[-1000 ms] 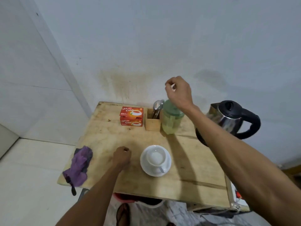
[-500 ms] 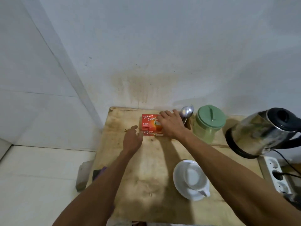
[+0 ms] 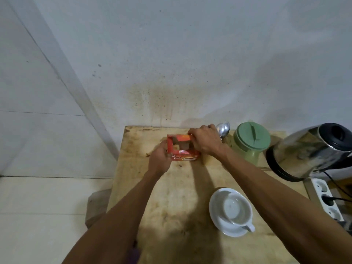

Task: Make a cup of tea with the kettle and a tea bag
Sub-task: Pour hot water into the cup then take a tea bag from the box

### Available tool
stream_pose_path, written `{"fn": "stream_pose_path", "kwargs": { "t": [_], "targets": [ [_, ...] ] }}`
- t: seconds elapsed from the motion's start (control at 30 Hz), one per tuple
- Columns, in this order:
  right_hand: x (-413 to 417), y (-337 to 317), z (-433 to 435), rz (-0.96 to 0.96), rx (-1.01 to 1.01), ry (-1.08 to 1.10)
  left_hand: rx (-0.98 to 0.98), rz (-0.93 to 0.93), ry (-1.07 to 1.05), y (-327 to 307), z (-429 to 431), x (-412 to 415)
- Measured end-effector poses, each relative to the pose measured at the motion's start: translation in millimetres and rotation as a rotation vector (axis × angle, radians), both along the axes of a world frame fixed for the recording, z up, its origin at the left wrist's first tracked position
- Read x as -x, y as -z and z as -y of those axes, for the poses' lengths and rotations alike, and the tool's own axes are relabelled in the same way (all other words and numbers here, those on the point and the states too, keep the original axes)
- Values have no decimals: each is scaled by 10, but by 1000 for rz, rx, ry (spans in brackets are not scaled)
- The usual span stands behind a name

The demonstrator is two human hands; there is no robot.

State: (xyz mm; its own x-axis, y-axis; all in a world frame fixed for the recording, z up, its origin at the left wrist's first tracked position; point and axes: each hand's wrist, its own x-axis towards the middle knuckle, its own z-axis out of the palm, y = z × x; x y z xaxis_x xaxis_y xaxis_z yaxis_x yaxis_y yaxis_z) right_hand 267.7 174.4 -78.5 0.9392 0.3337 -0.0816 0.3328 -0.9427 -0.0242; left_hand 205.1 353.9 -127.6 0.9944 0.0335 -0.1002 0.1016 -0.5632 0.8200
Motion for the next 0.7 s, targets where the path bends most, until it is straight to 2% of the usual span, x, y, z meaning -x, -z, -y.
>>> {"fn": "stream_pose_path", "kwargs": {
  "t": [0.1, 0.17, 0.3, 0.4, 0.5, 0.7],
  "targets": [
    [-63, -20, 1, 29, -135, 95, -136, 48, 104, 59, -22, -31],
    [-85, -6, -29, 124, -195, 164, -239, 22, 173, 85, -31, -58],
    [-94, 32, -113, 251, -264, 305, -279, 30, 191, 101, -23, -75],
    [-89, 27, -161, 200, -303, 392, -322, 63, 235, 106, -17, -106],
    [-35, 74, -236, 156, -362, 361, -335, 56, 248, 78, -28, -124],
    [77, 334, -235, -135, -469, 221, -204, -7, 72, 100, 43, -163]
  ]
}}
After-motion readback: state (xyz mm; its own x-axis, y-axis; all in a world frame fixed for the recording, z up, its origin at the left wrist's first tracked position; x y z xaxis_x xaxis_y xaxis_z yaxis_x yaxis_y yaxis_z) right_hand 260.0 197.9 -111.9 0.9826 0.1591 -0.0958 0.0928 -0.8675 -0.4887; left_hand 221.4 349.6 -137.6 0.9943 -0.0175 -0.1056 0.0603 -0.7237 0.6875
